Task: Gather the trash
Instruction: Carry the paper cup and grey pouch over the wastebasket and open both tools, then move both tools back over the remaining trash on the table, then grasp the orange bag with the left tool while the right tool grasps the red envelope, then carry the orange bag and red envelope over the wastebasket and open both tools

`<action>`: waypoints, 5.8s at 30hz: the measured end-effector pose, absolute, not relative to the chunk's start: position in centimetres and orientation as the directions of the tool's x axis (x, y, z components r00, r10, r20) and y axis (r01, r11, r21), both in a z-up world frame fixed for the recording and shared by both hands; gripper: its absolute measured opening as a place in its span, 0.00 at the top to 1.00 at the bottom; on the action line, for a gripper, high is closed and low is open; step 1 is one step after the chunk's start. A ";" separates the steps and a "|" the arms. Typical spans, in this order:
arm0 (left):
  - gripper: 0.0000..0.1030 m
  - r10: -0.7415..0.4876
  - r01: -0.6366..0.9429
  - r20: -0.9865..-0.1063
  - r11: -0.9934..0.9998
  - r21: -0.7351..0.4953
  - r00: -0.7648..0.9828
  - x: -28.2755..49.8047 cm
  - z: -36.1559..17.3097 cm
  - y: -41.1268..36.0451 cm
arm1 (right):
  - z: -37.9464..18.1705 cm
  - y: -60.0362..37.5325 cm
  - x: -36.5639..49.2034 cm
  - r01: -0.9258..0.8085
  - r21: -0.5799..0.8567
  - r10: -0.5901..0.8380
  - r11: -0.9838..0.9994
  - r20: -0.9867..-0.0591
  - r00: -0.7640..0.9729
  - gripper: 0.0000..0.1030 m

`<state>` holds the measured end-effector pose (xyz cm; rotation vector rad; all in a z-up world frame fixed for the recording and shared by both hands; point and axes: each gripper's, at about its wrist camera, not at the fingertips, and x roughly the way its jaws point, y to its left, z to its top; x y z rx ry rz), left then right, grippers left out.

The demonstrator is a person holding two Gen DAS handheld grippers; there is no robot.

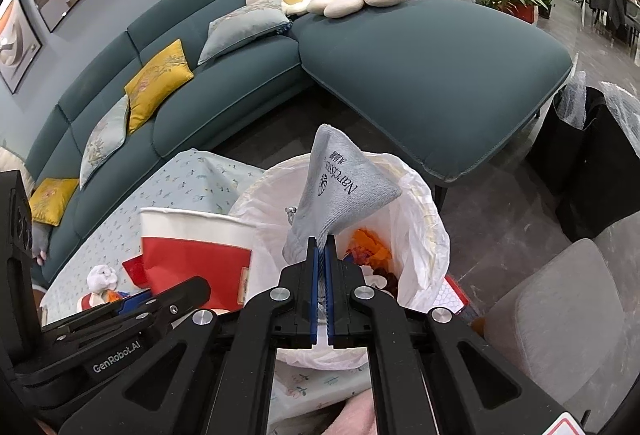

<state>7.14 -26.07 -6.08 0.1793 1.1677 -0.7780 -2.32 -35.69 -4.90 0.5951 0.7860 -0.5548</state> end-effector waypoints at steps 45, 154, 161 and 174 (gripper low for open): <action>0.35 -0.341 0.293 -0.890 0.922 -0.254 0.302 14.0 -6.8 -8.8 | -3.3 -24.2 5.3 0.467 0.235 -0.116 0.852 -0.786 0.608 0.61; 0.97 -0.434 0.516 -0.884 0.804 -0.295 0.172 9.9 -6.0 -22.5 | -6.3 -33.8 0.9 0.542 0.301 -0.111 0.785 -0.792 0.600 0.99; 0.83 -0.451 0.530 -0.878 0.790 -0.309 0.161 9.3 -6.2 -23.9 | -6.5 -34.6 0.5 0.559 0.291 -0.129 0.776 -0.795 0.593 0.92; 0.62 -0.431 0.503 -0.878 0.817 -0.282 0.207 9.8 -5.6 -22.8 | -5.9 -34.2 0.4 0.560 0.293 -0.141 0.775 -0.784 0.605 0.82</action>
